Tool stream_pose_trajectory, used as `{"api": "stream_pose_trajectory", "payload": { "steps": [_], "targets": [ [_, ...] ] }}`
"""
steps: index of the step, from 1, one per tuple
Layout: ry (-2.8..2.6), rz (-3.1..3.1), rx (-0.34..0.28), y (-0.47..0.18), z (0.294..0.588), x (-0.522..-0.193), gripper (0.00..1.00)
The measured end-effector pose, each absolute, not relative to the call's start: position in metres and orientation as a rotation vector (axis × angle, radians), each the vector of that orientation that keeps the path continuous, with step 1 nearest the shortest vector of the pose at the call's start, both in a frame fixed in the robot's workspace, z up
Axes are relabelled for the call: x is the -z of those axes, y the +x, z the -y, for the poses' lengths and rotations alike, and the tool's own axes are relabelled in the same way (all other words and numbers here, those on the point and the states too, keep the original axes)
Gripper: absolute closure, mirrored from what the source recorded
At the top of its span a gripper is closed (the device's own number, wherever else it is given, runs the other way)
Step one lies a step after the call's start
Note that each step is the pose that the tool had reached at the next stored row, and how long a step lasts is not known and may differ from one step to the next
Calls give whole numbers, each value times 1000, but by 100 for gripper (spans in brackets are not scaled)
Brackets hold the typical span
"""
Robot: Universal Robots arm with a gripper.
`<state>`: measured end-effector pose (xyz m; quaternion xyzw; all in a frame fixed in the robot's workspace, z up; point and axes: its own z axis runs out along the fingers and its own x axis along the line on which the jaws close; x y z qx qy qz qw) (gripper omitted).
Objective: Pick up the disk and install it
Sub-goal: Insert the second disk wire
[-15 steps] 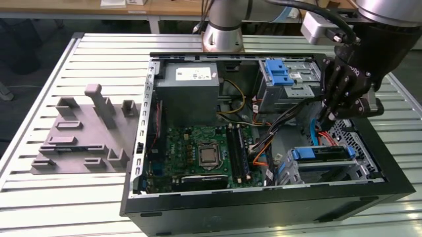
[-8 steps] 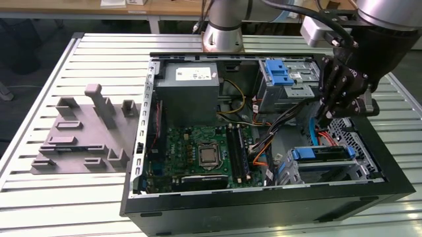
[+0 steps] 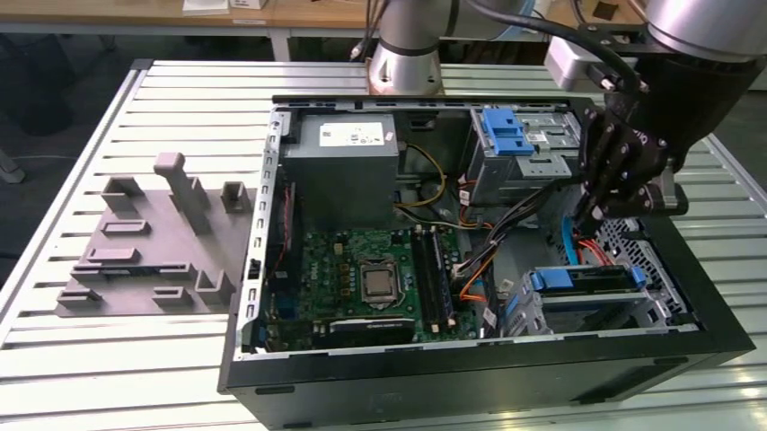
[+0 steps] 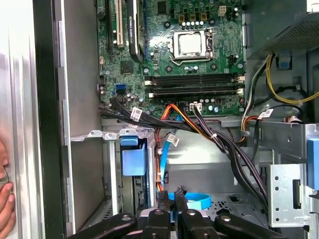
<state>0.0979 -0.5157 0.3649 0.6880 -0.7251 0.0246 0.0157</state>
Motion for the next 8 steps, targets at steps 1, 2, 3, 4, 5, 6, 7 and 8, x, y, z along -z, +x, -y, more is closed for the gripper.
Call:
{"api": "stream_pose_trajectory", "payload": {
  "steps": [1,2,3,4,5,6,7,8],
  "targets": [
    [2139,2255,-79,98,516,-365,84],
    [2139,2254,-80,98,516,-364,84],
    [2138,2253,-82,98,516,-364,83],
    [2137,2253,-83,98,516,-364,83],
    [2137,2252,-85,98,516,-364,76],
    [2136,2251,-86,98,516,-364,76],
    [2136,2251,-87,98,516,-363,76],
    [2135,2250,-88,98,516,-363,76]
  ]
}}
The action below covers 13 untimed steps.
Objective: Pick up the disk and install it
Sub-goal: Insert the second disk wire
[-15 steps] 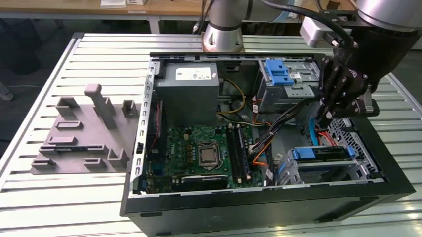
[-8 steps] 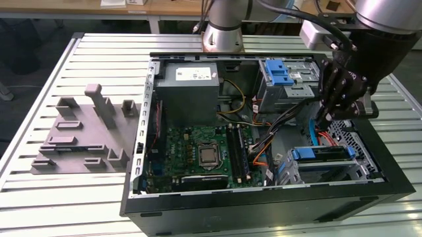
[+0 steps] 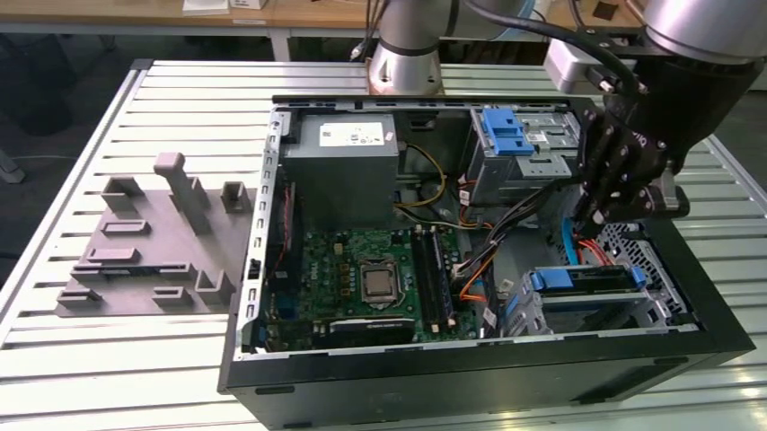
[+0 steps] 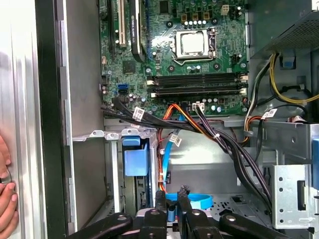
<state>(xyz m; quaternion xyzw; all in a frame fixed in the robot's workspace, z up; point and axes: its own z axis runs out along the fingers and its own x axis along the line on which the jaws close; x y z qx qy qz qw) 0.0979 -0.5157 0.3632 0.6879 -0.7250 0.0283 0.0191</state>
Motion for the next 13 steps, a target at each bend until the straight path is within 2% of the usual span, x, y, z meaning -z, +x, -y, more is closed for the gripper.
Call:
{"api": "stream_pose_trajectory", "payload": {
  "steps": [3,4,13],
  "targets": [
    [2134,2249,-90,98,516,-362,78],
    [2134,2249,-90,98,516,-362,84],
    [2142,2257,-78,98,518,-359,84]
  ]
}}
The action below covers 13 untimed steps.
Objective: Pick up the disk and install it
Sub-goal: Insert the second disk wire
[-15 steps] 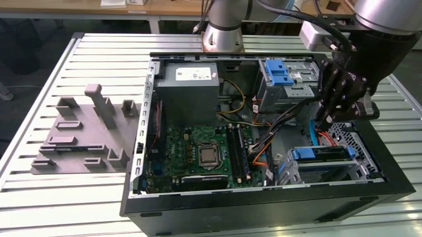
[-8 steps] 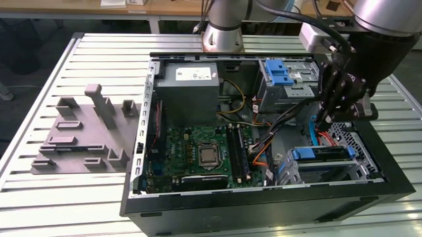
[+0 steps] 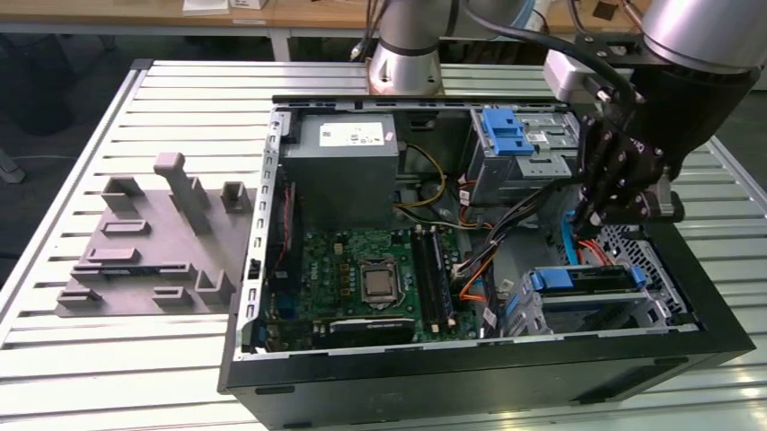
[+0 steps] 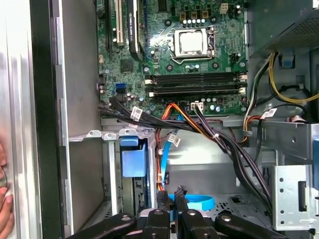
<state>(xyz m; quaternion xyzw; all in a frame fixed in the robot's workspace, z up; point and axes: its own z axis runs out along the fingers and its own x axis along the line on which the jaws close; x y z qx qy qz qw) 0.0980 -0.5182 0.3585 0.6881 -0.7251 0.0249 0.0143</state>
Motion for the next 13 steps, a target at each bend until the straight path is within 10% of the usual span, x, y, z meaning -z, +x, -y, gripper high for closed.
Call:
{"api": "stream_pose_trajectory", "payload": {
  "steps": [13],
  "targets": [
    [2145,2258,-82,98,526,-353,84]
  ]
}}
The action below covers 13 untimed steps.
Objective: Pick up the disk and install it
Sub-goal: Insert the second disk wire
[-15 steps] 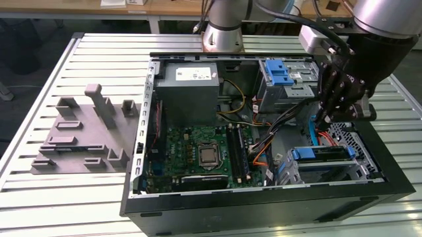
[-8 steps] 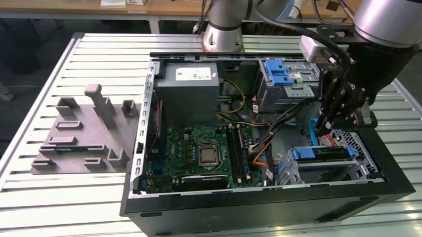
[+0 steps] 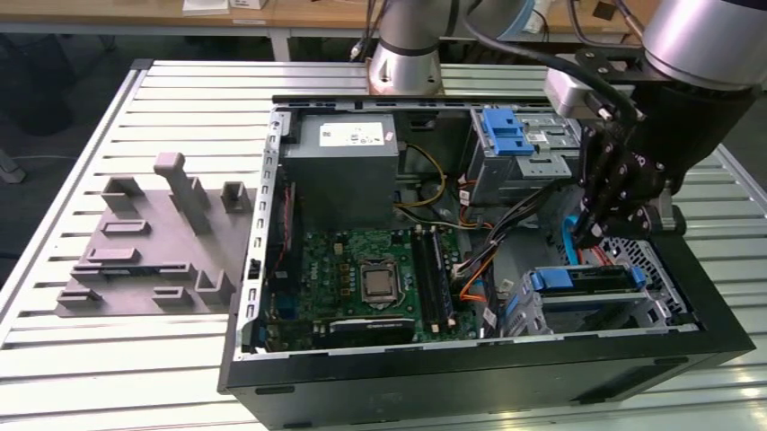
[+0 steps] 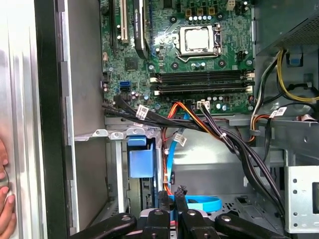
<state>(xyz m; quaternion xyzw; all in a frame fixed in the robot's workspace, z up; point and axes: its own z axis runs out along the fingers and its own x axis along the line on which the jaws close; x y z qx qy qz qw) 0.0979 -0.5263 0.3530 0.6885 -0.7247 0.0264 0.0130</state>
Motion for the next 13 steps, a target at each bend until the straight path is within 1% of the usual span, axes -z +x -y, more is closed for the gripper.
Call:
{"api": "stream_pose_trajectory", "payload": {
  "steps": [13],
  "targets": [
    [2147,2257,-82,98,532,-347,84]
  ]
}}
